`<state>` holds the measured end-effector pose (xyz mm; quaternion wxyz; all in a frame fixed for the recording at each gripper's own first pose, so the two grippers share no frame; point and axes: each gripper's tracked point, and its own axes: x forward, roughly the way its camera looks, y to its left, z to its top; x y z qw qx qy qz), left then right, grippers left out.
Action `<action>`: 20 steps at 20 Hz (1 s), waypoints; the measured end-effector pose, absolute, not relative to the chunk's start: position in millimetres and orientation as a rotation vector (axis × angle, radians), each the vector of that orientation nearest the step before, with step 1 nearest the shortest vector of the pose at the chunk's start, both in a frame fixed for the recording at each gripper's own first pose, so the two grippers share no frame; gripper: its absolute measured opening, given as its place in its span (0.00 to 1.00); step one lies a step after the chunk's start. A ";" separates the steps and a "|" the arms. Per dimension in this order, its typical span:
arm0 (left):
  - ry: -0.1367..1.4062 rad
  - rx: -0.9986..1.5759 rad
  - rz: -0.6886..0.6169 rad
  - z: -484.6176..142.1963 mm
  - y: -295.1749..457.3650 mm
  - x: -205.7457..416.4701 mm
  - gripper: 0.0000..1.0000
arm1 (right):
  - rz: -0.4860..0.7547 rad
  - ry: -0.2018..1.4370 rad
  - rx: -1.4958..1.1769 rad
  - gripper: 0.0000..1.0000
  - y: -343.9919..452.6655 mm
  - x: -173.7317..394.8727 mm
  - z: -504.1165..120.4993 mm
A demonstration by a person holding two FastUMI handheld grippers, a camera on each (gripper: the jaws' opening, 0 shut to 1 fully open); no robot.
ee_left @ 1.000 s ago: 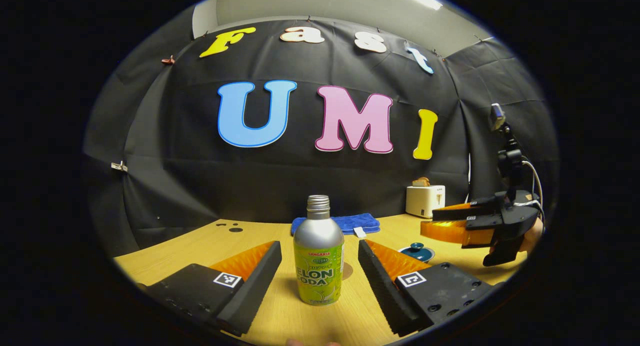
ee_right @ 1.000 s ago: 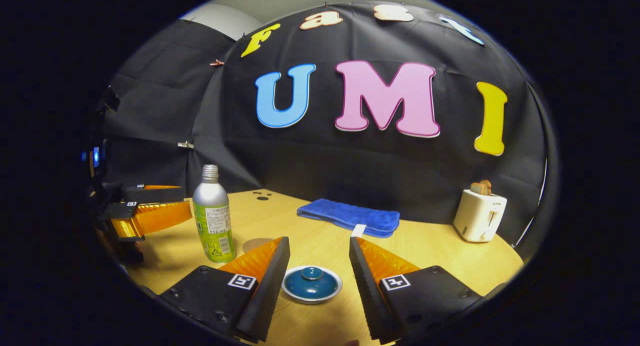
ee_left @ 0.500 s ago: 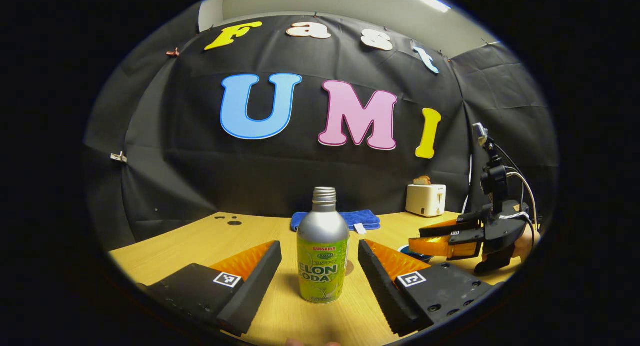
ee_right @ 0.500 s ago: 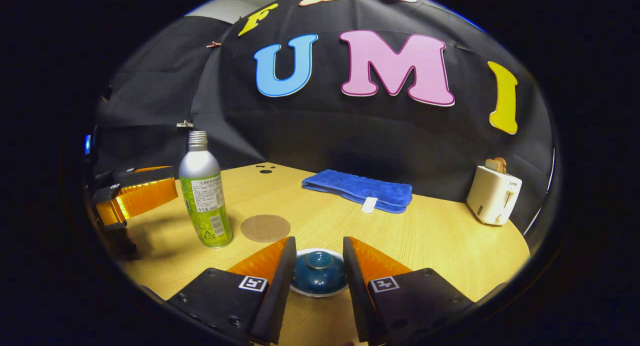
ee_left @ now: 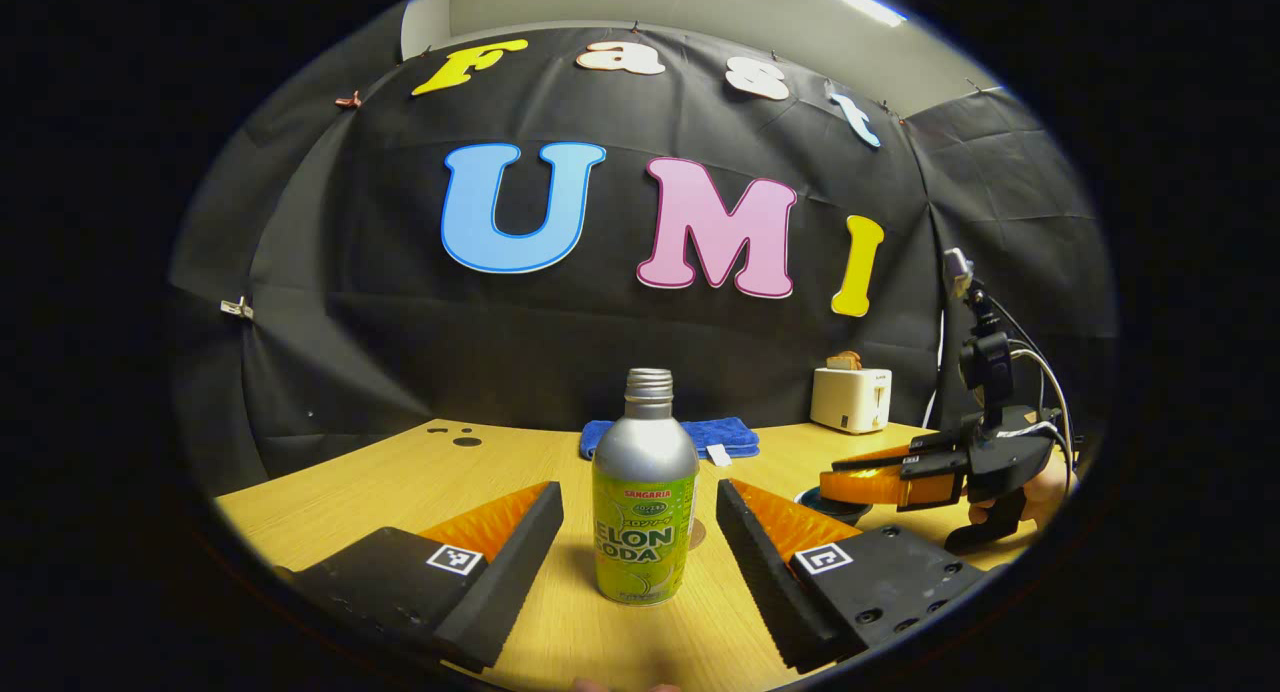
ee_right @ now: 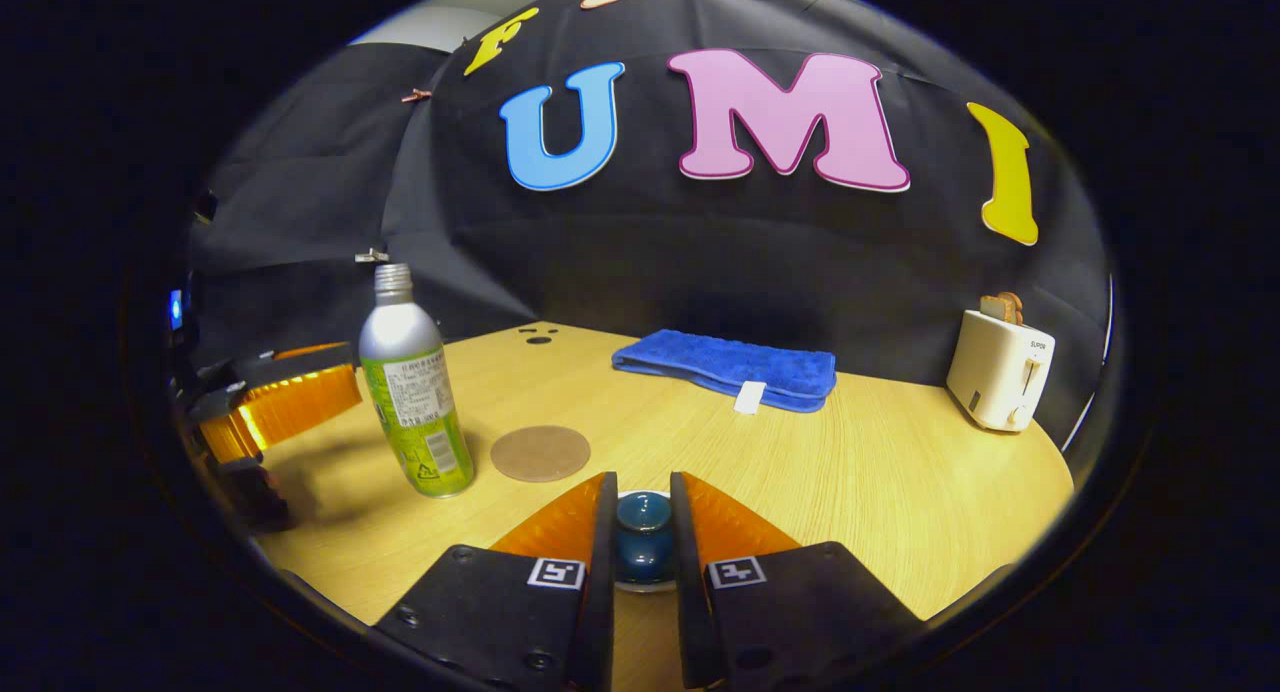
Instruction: Open the teacup lid with one hand, grasp the water bottle and pour water into the teacup with the other hand; after pouring, place the water bottle on the coaster and then close the teacup lid.
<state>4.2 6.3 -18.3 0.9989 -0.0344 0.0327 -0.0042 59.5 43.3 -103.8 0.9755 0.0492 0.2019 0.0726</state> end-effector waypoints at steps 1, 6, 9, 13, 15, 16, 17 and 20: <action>0.069 -0.073 -0.010 -18.5 5.3 4.3 0.97 | 0.132 0.381 0.093 0.30 38.2 59.9 -94.0; 0.086 -0.067 -0.017 -24.3 0.9 9.4 0.98 | 0.034 0.268 0.036 0.30 -1.6 44.3 -52.9; 0.099 -0.069 -0.016 -29.7 -1.1 19.2 0.97 | 0.000 0.262 0.044 0.30 -23.2 27.6 -50.4; 0.133 -0.082 -0.022 -40.1 -6.4 31.1 0.98 | -0.078 0.237 0.047 0.30 -56.1 11.9 -50.5; 0.141 -0.069 -0.007 -43.2 -5.3 37.6 0.98 | -0.124 0.229 0.028 0.30 -72.9 4.4 -50.1; 0.140 -0.062 -0.001 -44.1 -5.2 40.5 0.98 | -0.134 0.227 0.024 0.30 -76.7 2.6 -49.1; 0.142 -0.058 0.005 -43.9 -4.7 43.6 0.98 | -0.138 0.224 0.027 0.30 -79.8 -0.1 -48.5; 0.154 -0.030 0.039 -47.0 0.3 48.7 0.82 | -0.162 0.199 0.047 0.30 -93.0 -7.3 -42.9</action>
